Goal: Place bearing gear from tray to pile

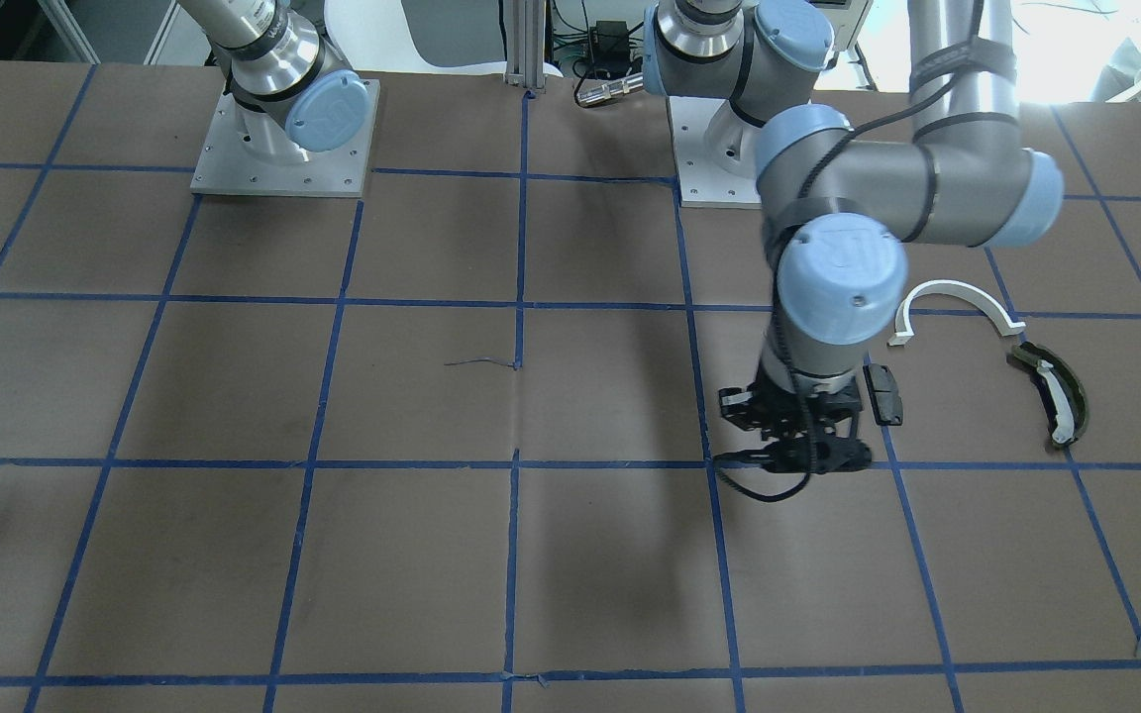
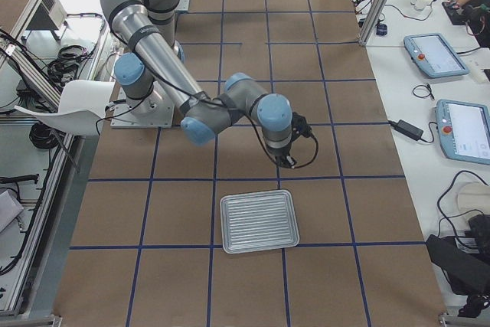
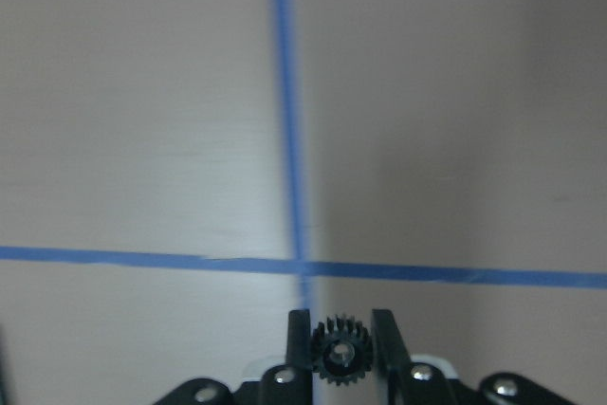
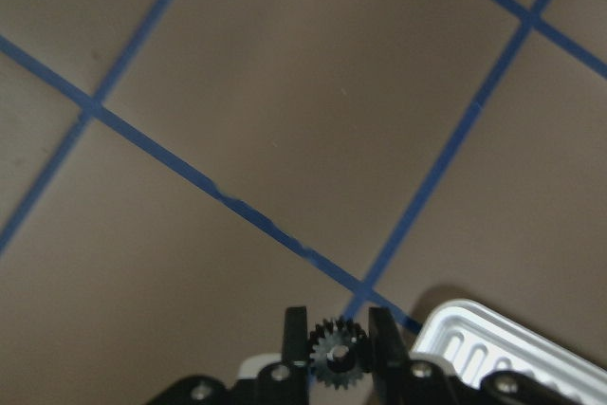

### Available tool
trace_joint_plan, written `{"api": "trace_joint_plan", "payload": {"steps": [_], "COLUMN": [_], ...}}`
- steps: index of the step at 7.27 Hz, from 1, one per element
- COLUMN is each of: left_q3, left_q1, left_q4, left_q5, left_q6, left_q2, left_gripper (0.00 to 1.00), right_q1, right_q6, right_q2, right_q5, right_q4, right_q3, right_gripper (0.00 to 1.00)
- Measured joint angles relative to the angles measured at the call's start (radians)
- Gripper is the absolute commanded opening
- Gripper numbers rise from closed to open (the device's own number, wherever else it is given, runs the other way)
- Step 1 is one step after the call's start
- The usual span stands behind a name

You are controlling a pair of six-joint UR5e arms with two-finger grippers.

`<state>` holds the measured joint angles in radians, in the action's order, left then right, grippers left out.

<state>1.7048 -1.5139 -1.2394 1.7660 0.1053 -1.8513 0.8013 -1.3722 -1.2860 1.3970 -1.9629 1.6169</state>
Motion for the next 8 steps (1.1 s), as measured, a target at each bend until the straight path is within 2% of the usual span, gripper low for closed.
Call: {"api": "trace_joint_plan", "payload": {"steps": [2, 4, 6, 7, 8], "left_q3": [0.095, 0.188, 0.304, 0.351, 0.376], "left_q1": [0.208, 0.427, 0.583, 0.625, 0.645], "left_q4": [0.04, 0.118, 0.221, 0.281, 0.327], "left_q5": [-0.003, -0.061, -0.124, -0.134, -0.136], "left_q6": [0.278, 0.548, 0.703, 0.744, 0.77], "left_q2": [0.052, 0.058, 0.043, 0.04, 0.037], "left_gripper": [0.0, 0.0, 0.0, 0.29, 0.65], "right_q1": [0.222, 0.488, 0.785, 0.92, 1.013], "right_q6": [0.236, 0.617, 1.068, 1.276, 1.423], "right_q2": [-0.051, -0.049, -0.025, 0.008, 0.052], "right_q5": [0.043, 0.053, 0.067, 0.082, 0.092], "right_q4": [0.006, -0.014, -0.17, -0.251, -0.322], "right_q3": [0.059, 0.132, 0.228, 0.254, 0.262], "right_gripper": [0.0, 0.0, 0.0, 0.0, 0.0]}}
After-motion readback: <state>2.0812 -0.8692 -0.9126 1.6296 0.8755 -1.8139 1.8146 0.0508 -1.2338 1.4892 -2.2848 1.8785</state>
